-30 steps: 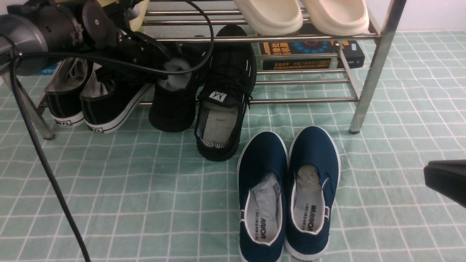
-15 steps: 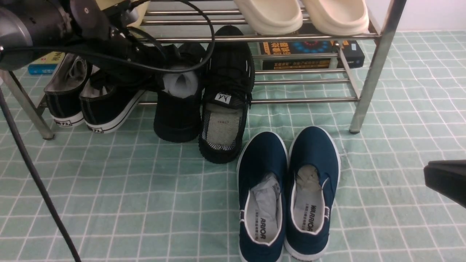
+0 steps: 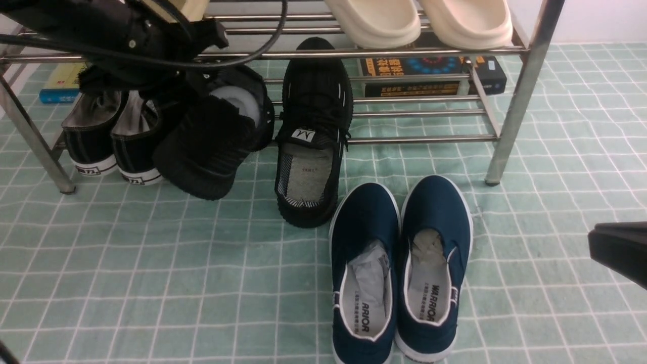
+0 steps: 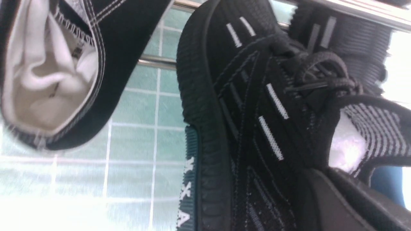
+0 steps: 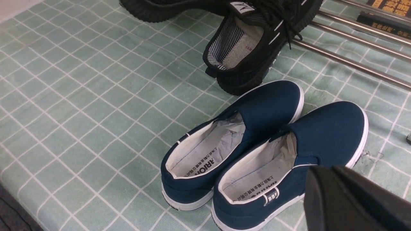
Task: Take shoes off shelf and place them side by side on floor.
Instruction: 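Set the held shoe down on the floor in front of the rack with the left gripper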
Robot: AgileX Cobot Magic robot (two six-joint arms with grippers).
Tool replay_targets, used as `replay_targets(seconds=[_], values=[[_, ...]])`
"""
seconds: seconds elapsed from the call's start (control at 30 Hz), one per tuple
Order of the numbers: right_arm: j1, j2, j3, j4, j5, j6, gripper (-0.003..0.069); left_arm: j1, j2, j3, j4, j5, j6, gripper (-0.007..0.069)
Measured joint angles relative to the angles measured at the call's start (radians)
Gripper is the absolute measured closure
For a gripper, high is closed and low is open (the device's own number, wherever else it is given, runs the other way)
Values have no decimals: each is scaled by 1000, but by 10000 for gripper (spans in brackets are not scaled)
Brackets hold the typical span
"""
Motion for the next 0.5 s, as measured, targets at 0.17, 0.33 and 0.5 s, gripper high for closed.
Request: replay_targets(seconds=[0.17,0.33,0.5], values=[[0,0,0,-5,-3,0,617,0,-126,0,53,90,2,608],[0,0,0,-8,-3,0,613,0,-232,45,65,140,2,608],[0,0,0,-9,-15,0,606,0,-350,242,47,113,-2,608]])
